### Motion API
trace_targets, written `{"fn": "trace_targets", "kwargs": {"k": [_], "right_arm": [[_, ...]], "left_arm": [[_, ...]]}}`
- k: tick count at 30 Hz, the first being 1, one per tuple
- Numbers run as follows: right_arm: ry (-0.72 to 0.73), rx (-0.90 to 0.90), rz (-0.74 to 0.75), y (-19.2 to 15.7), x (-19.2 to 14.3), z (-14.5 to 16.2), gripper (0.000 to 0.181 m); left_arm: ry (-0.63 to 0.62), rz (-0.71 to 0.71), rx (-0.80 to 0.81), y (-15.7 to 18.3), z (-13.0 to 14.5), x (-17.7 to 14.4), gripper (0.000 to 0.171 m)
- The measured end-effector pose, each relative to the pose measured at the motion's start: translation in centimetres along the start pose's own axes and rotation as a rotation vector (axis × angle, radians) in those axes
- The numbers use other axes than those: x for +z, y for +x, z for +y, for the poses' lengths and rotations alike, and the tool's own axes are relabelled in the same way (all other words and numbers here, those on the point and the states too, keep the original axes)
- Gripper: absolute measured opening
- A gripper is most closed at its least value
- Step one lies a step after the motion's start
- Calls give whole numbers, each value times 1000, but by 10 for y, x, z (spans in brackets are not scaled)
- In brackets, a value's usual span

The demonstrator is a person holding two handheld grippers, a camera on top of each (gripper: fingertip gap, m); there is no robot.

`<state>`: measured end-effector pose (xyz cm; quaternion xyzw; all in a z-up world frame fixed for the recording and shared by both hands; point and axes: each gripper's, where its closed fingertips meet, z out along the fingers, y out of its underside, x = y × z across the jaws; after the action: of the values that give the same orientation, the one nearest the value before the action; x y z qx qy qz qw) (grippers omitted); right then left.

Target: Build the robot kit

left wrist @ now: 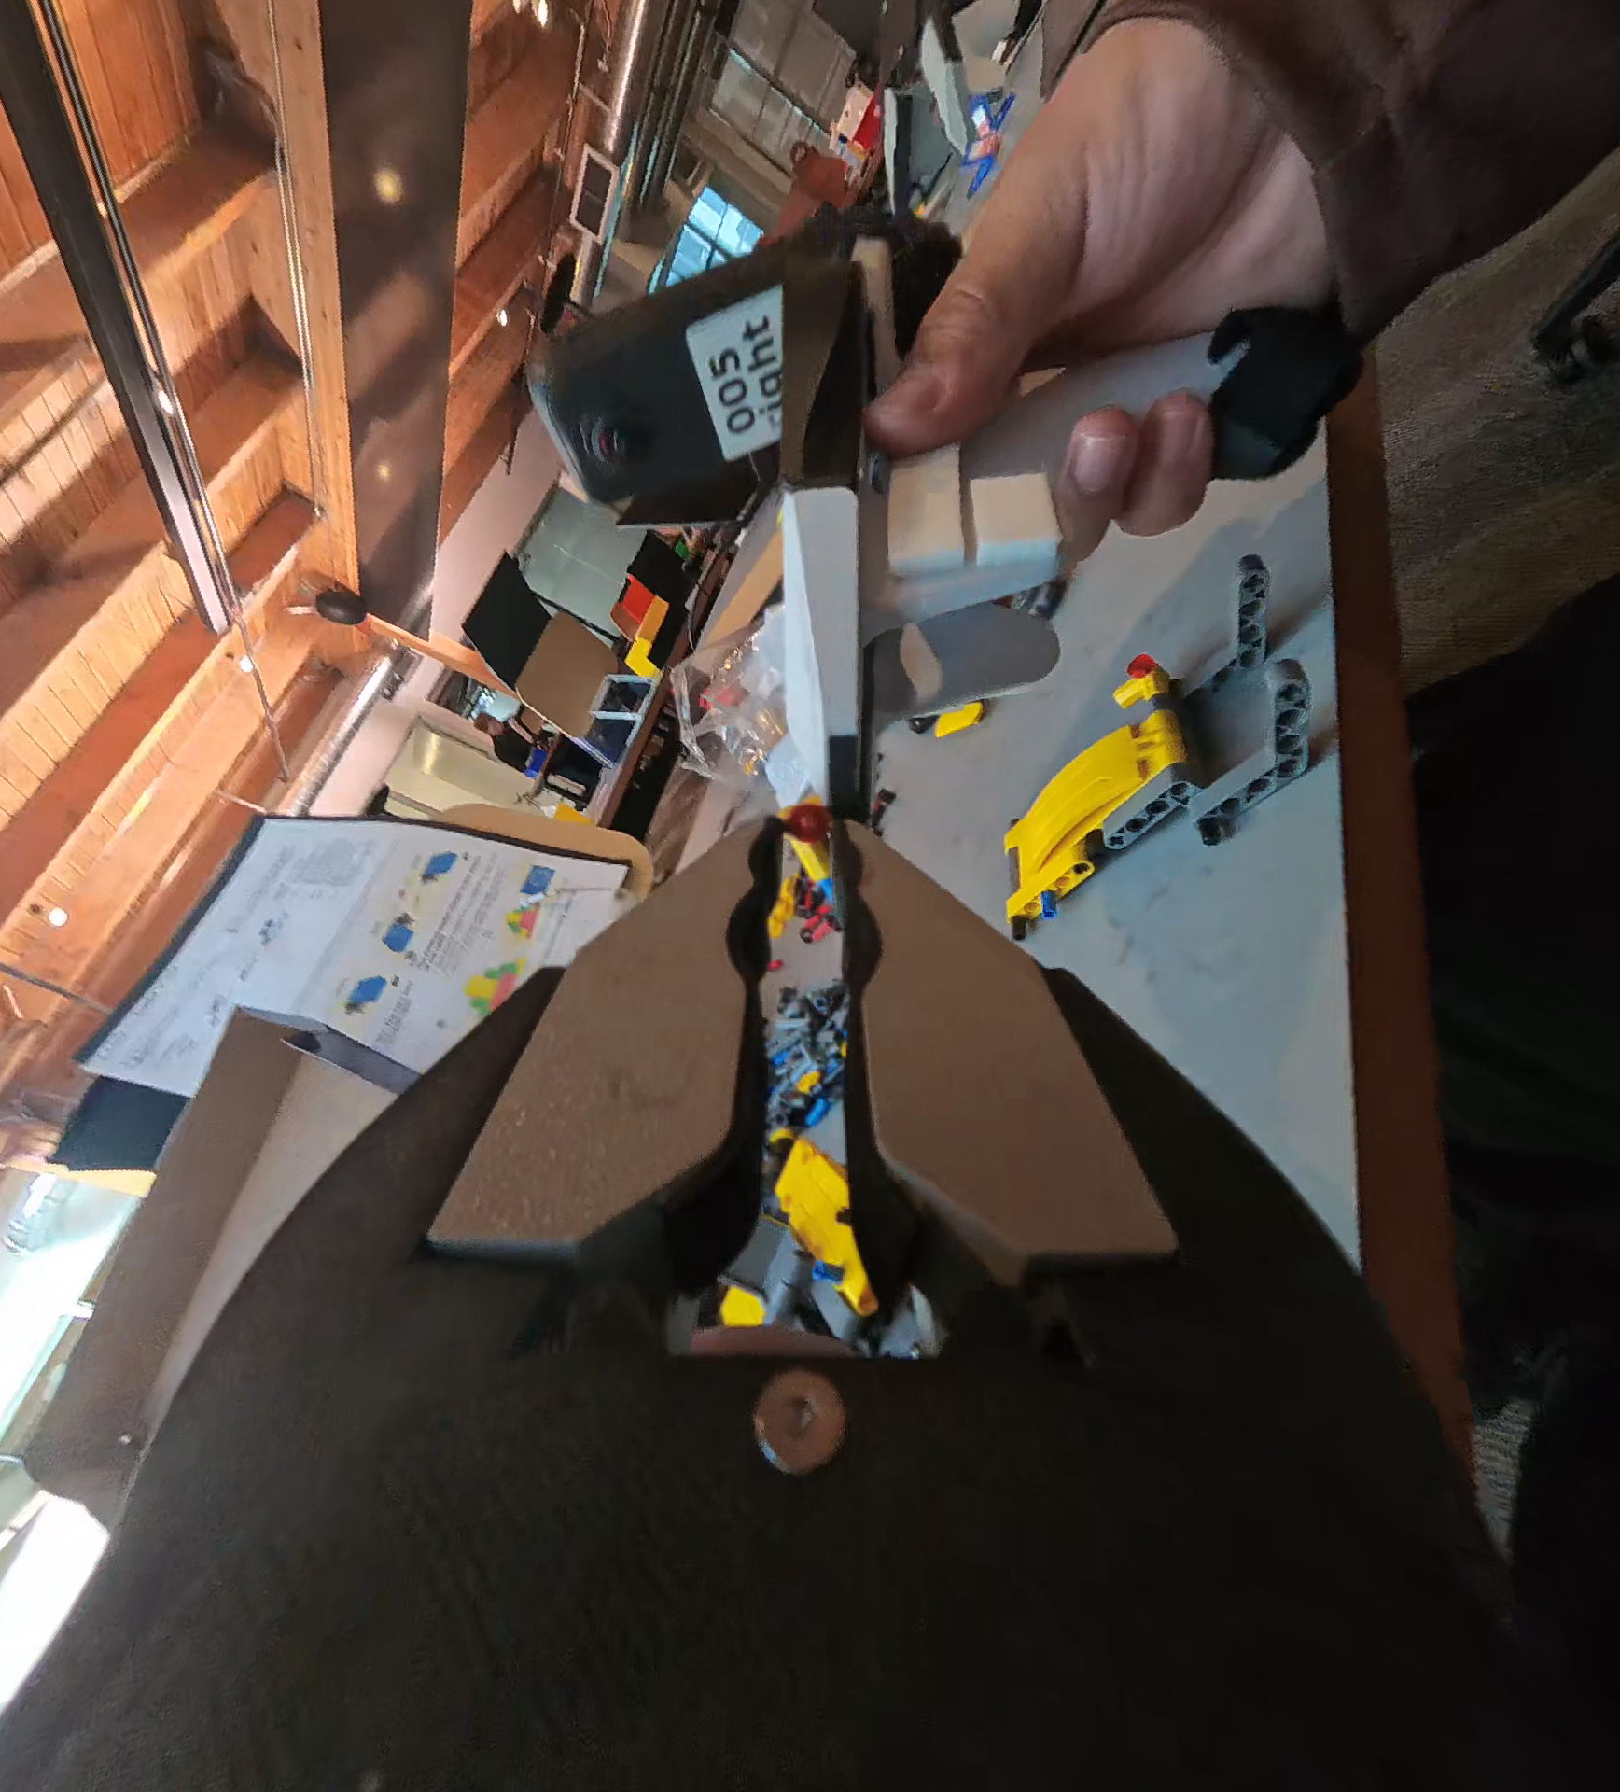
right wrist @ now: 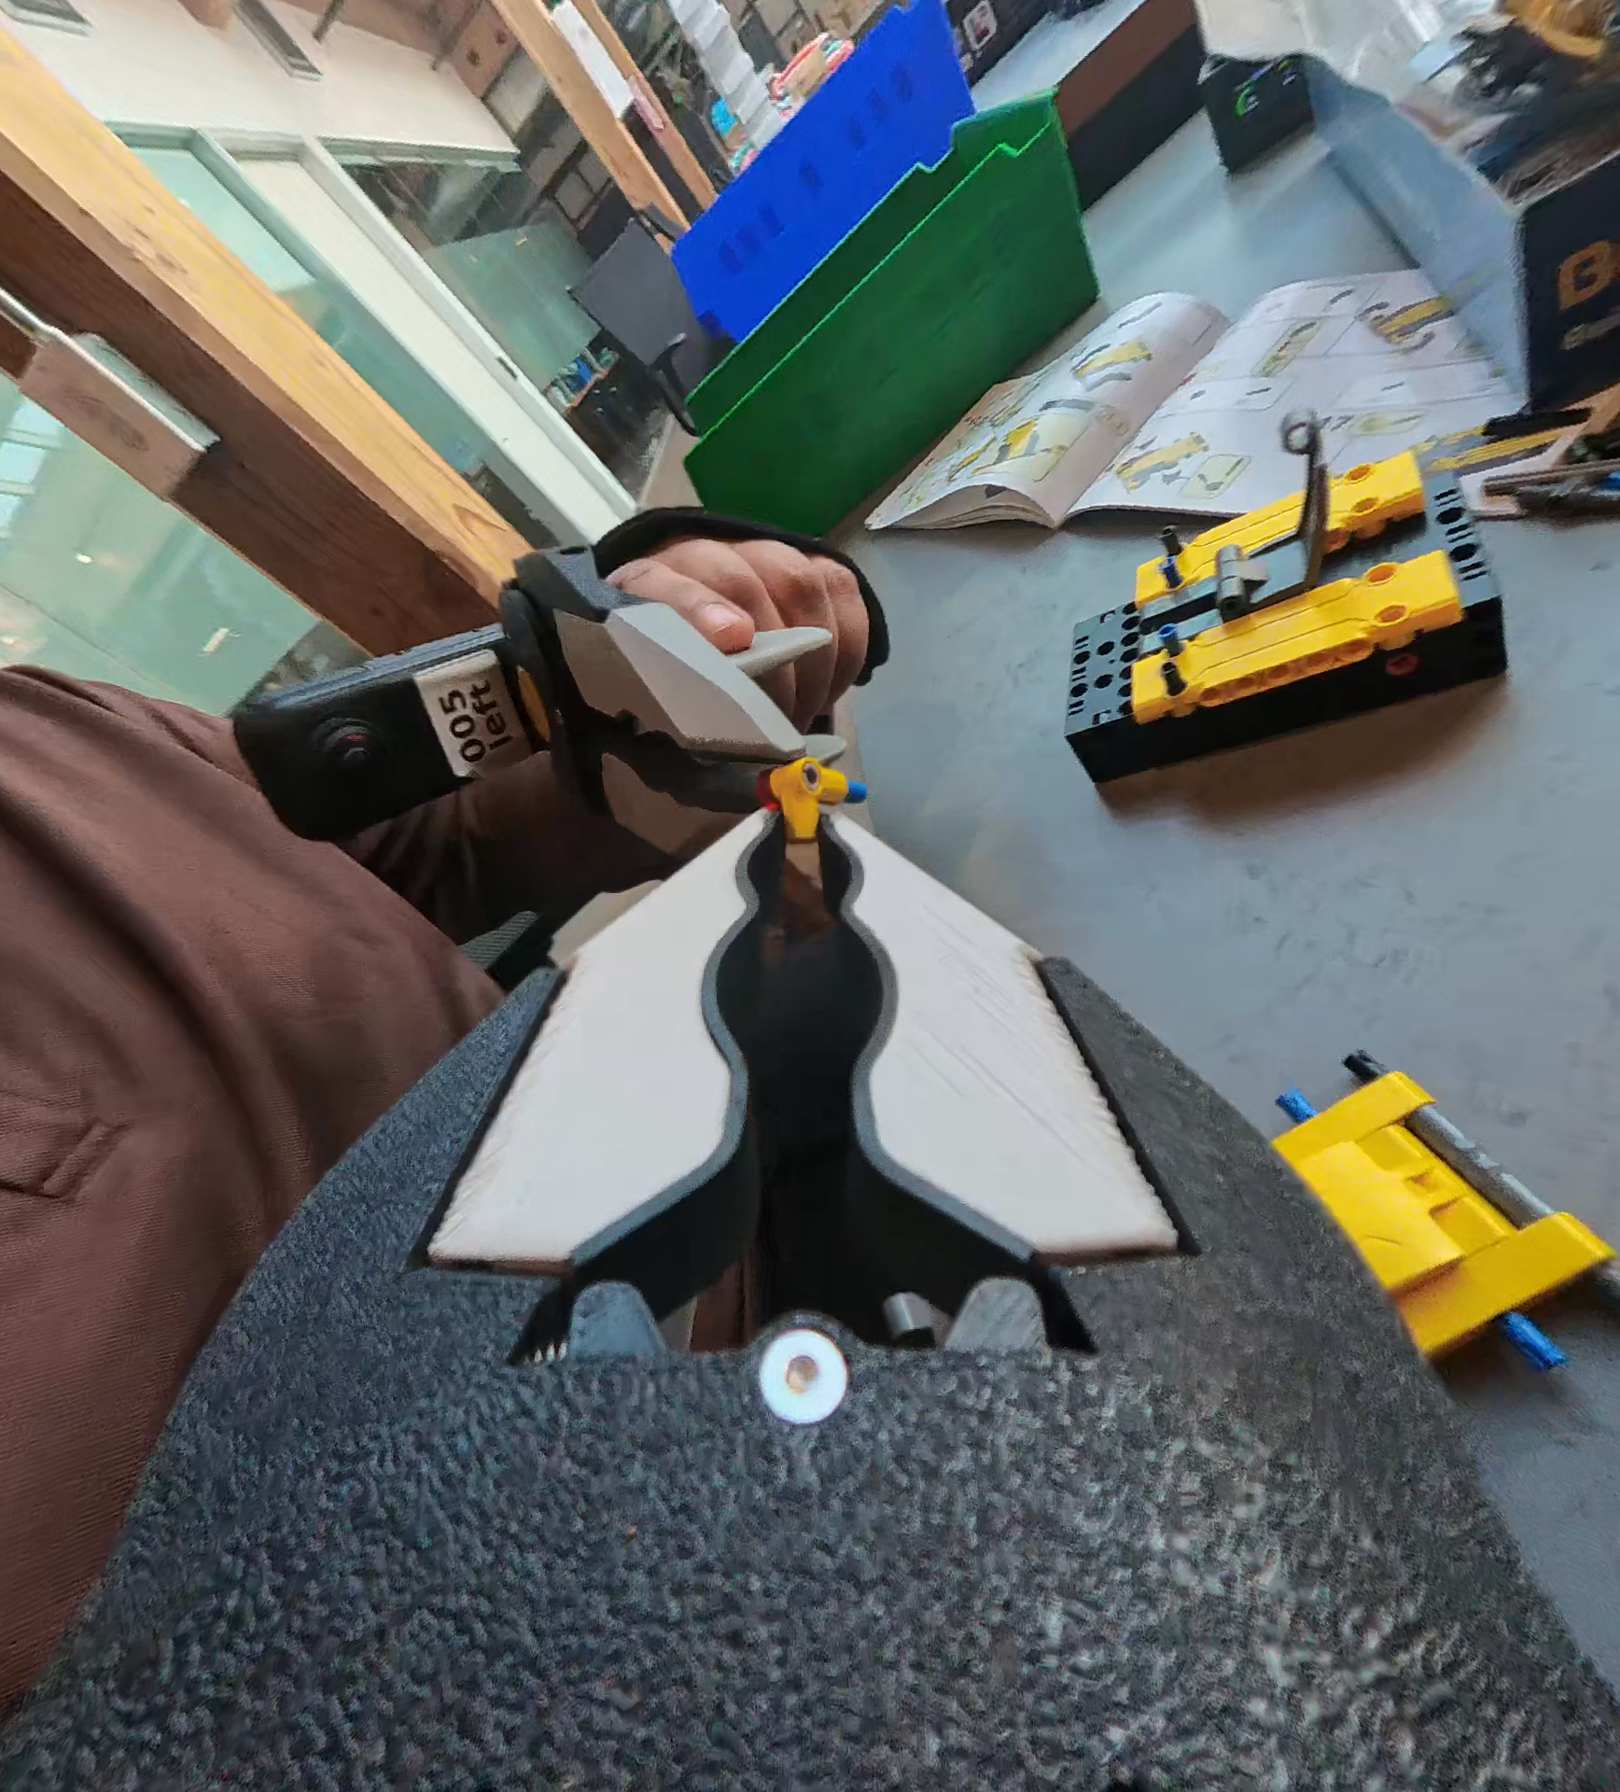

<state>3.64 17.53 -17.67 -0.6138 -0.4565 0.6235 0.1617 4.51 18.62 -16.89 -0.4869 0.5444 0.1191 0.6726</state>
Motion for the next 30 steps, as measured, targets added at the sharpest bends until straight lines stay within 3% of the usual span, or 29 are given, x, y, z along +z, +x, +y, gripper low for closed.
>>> {"fn": "trace_targets", "kwargs": {"k": [4, 10, 14, 16, 20, 28, 30], "right_arm": [[15, -154, 146, 8, -3, -8, 6], [32, -487, 465, 28, -16, -20, 6], [16, -814, 734, 36, -26, -26, 6], [-5, -985, 844, 35, -26, -28, 6], [-8, -1236, 951, 17, -17, -32, 5], [-94, -1553, 1115, 5, -6, -29, 5], [-96, -1594, 1132, 1, -5, -29, 5]], "left_arm": [[-10, -2, -159, -5, 6, 5, 6], [6, 112, -492, -8, 8, 7, 25], [-48, 173, -899, -19, 15, 9, 27], [-61, 281, -1129, -15, 11, 10, 33], [22, 392, -1449, -14, 1, 10, 36], [142, 431, -1600, -21, -10, 8, 22], [133, 400, -1598, -21, -6, 8, 11]]}}
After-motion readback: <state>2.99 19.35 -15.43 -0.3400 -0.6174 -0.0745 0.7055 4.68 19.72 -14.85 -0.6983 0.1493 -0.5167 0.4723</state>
